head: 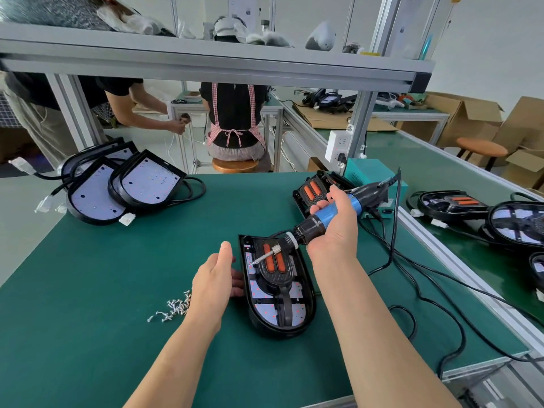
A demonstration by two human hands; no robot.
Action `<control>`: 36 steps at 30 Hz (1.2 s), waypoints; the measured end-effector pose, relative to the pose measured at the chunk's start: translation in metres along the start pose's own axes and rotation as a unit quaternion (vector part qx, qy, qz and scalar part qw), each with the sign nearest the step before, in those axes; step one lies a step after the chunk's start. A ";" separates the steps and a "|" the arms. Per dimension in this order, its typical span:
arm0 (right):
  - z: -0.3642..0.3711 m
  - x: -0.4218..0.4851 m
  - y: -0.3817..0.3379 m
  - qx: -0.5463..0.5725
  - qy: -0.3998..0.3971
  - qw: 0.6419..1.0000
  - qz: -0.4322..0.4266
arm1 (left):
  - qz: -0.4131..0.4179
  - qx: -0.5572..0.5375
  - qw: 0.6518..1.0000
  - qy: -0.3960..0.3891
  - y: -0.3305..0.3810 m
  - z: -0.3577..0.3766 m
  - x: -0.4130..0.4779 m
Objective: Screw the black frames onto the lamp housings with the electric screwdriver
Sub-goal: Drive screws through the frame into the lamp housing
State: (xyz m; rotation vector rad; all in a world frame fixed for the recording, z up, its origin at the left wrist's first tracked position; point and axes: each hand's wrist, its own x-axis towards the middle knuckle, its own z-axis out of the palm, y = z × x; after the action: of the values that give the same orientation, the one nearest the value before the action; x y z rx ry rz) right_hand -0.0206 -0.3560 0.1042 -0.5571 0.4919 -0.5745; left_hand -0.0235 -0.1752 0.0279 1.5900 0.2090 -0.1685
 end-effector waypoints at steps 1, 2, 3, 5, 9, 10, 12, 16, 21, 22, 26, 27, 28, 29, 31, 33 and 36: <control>0.000 0.000 -0.001 -0.010 -0.009 1.000 -0.011 | -0.012 0.002 1.000 -0.014 0.002 0.000 0.002; 0.001 0.000 -0.002 -0.021 -0.019 0.999 -0.021 | -0.019 0.017 0.999 -0.025 0.004 0.001 0.004; 0.002 -0.001 -0.004 -0.035 -0.031 0.998 -0.029 | -0.021 0.040 0.998 -0.034 0.006 0.003 0.005; 0.004 -0.004 -0.007 -0.060 -0.059 0.995 -0.048 | -0.007 0.094 0.994 -0.046 0.009 0.007 0.005; 0.008 -0.014 -0.011 -0.137 -0.129 0.976 -0.110 | 0.010 0.151 0.986 -0.065 0.011 0.012 0.000; 0.009 -0.017 -0.011 -0.157 -0.147 0.968 -0.125 | 0.004 0.140 0.988 -0.069 0.011 0.012 -0.001; 0.011 -0.024 -0.009 -0.176 -0.185 0.956 -0.144 | -0.005 0.124 0.989 -0.076 0.011 0.011 0.001; 0.017 -0.037 -0.003 -0.195 -0.242 0.937 -0.157 | -0.006 0.106 0.991 -0.077 0.010 0.011 0.001; 0.020 -0.043 0.008 -0.218 -0.266 0.925 -0.160 | 0.013 0.123 0.990 -0.065 0.008 0.013 0.001; 0.020 -0.043 0.010 -0.218 -0.269 0.925 -0.158 | 0.015 0.127 0.990 -0.064 0.008 0.013 0.001; 0.018 -0.044 0.015 -0.225 -0.272 0.923 -0.154 | 0.021 0.135 0.989 -0.064 0.009 0.012 0.000; 0.018 -0.044 0.016 -0.226 -0.273 0.923 -0.153 | 0.023 0.138 0.988 -0.063 0.009 0.012 0.000; 0.018 -0.044 0.016 -0.225 -0.274 0.923 -0.152 | 0.024 0.141 0.988 -0.062 0.009 0.012 0.000; 0.018 -0.044 0.016 -0.225 -0.276 0.922 -0.152 | 0.025 0.143 0.987 -0.062 0.009 0.012 0.000; 0.019 -0.045 0.017 -0.225 -0.283 0.920 -0.151 | 0.027 0.149 0.987 -0.063 0.010 0.013 0.001; 0.019 -0.047 0.018 -0.224 -0.296 0.917 -0.148 | 0.029 0.151 0.986 -0.061 0.009 0.013 0.002; 0.018 -0.048 0.020 -0.223 -0.310 0.912 -0.149 | 0.027 0.149 0.987 -0.061 0.007 0.013 0.004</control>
State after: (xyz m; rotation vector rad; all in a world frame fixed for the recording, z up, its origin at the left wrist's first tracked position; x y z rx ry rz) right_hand -0.0383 -0.3056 0.1190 -1.2175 -0.0835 -0.5387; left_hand -0.0178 -0.1886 0.0334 1.8746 0.0462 -0.2630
